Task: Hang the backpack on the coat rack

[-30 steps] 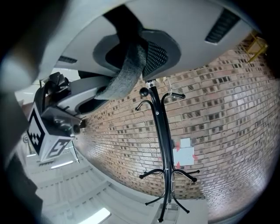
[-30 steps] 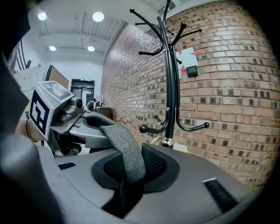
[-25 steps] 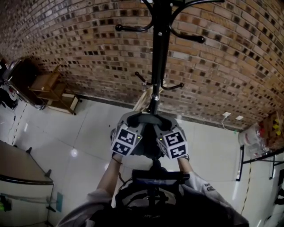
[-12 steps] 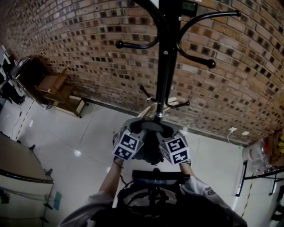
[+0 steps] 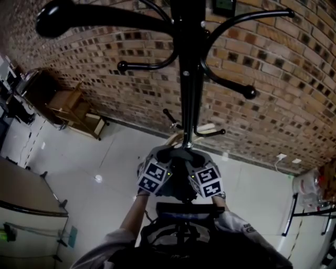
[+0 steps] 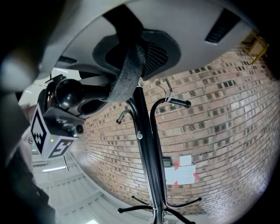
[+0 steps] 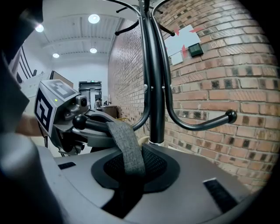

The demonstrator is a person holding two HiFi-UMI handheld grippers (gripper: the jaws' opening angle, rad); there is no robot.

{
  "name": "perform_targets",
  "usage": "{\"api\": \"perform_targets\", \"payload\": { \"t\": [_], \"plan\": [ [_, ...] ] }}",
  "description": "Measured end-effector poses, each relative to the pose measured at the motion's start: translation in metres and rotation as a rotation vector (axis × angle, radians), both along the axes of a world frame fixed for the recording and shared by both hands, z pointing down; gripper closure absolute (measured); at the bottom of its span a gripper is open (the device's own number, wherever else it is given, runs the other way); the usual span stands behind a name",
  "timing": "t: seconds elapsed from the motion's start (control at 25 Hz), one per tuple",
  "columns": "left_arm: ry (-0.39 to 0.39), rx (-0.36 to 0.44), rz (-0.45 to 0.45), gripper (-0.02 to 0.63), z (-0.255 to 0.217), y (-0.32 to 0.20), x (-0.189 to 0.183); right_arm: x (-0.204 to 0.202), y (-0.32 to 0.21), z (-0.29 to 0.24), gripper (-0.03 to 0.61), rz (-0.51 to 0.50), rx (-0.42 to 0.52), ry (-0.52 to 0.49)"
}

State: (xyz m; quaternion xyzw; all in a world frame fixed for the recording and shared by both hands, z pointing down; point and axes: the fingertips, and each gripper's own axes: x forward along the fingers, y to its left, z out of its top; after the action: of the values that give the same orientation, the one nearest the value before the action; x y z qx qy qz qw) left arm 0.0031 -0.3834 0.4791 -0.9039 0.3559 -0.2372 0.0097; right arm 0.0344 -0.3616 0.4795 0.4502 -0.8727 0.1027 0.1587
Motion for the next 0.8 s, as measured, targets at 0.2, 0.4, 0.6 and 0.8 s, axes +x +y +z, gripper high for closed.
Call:
{"api": "perform_targets", "payload": {
  "t": [0.2, 0.4, 0.6, 0.8],
  "plan": [
    [0.007, 0.004, -0.006, 0.546, 0.004, -0.005, 0.004, -0.001, -0.005, 0.001, 0.499, -0.022, 0.026, -0.002],
    [0.015, 0.019, -0.019, 0.546, 0.004, -0.003, 0.005, -0.002, -0.002, 0.003, 0.492, -0.027, 0.022, 0.000],
    [-0.001, 0.024, -0.037, 0.546, 0.006, 0.001, 0.002, -0.004, 0.003, 0.004, 0.491, -0.022, 0.013, 0.018],
    [0.017, 0.009, -0.062, 0.545, 0.004, 0.010, 0.001, 0.000, 0.008, 0.003, 0.479, 0.028, 0.017, 0.034]
  ]
}}
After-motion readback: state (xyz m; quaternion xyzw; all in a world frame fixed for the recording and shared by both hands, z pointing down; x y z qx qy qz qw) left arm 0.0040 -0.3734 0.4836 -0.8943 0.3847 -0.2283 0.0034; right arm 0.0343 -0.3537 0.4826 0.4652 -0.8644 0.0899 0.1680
